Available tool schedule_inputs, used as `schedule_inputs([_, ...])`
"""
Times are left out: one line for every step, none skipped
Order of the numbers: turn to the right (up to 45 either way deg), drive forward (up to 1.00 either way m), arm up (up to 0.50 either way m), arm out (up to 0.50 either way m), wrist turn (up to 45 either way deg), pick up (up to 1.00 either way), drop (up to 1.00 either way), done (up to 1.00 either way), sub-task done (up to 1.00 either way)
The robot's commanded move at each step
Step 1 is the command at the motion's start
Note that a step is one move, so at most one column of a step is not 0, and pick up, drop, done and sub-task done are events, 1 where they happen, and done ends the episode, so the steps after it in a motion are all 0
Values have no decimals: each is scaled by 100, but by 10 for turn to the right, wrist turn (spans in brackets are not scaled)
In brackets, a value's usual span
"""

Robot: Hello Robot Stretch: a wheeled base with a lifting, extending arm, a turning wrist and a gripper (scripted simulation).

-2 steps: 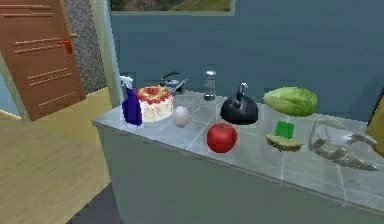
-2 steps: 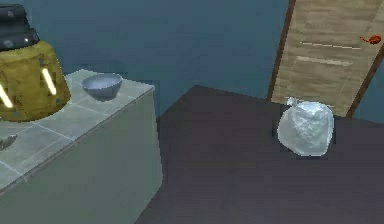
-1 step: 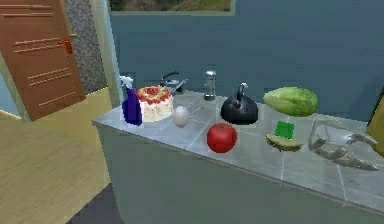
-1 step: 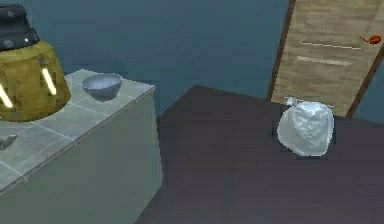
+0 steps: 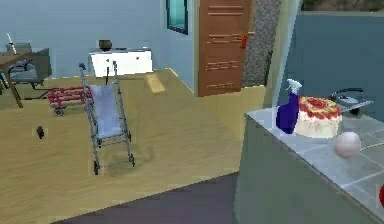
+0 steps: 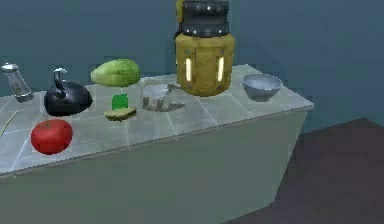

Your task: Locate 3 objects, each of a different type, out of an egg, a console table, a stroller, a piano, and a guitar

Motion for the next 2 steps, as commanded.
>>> schedule_inputs([-180,0,0,0,0,0,0,0,0])
schedule_inputs([0,100,0,0,0,0,0,0,0])
